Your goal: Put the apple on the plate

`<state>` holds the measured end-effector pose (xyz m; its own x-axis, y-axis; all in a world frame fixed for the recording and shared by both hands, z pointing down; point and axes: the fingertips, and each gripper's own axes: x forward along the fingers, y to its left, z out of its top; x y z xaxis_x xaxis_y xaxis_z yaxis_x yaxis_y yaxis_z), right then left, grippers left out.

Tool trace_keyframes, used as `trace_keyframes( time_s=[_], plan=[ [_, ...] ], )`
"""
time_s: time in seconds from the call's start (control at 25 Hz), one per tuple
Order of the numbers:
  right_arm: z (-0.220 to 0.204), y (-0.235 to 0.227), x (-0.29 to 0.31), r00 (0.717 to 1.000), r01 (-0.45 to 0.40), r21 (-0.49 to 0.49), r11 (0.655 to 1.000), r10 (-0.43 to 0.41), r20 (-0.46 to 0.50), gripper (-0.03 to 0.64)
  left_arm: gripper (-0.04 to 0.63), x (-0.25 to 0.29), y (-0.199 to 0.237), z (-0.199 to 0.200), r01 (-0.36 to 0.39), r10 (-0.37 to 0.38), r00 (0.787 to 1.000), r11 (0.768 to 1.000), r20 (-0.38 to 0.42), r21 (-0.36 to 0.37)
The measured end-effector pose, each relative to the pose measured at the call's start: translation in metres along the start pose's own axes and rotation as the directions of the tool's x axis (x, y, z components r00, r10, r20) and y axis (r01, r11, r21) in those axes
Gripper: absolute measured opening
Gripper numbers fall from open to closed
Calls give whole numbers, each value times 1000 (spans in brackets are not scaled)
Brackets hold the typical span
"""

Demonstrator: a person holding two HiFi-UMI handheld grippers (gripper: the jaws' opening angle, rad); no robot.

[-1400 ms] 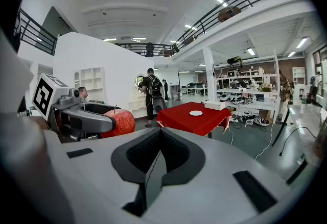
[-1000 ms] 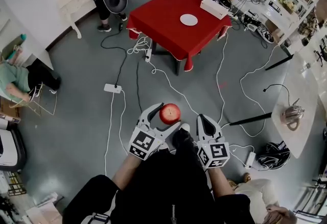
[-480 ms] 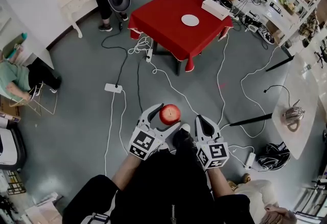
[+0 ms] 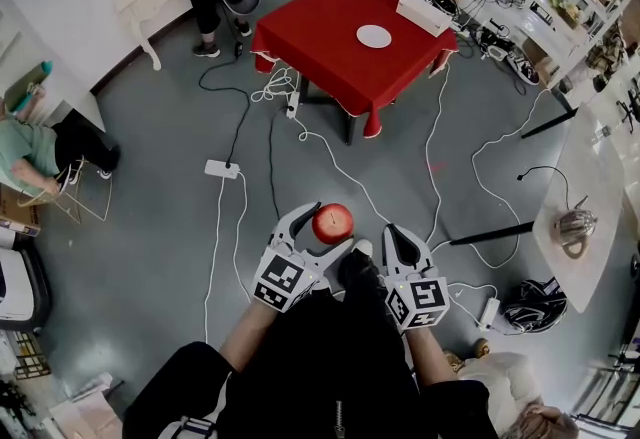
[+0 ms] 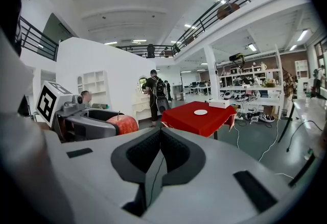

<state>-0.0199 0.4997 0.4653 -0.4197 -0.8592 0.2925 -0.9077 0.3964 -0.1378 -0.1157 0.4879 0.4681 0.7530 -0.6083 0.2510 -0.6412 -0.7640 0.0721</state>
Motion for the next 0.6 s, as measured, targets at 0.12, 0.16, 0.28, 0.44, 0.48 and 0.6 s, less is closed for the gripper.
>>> trace_keyframes(
  time_s=[0.12,0.16,0.28,0.44,0.48,0.6],
  plan=[
    [-2,-1,3,1000,-4,2,1000,4,-4,11,362,1,0,-2,3,-3,1000,1000,-6,0],
    [-2,-1,4,1000,-5,3,1000,5,-5,11,362,1,0,-2,5,-5,1000,1000,-9,1],
    [-1,-1,7,1000,-8,11,1000,8,-7,11,362,2,3,0,4,-4,1000,1000,-1,5],
    [-2,-7,10,1000,-9,21,1000,9,-4,11,363,10,4,-3,5,-5,1000,1000,-14,2],
    [-1,-9,11,1000,-10,22,1000,10,-5,11,362,12,5,-2,5,-5,1000,1000,-15,-1],
    [-1,-17,18,1000,-10,25,1000,11,-8,11,362,22,11,-1,3,-3,1000,1000,-12,-6]
  ],
)
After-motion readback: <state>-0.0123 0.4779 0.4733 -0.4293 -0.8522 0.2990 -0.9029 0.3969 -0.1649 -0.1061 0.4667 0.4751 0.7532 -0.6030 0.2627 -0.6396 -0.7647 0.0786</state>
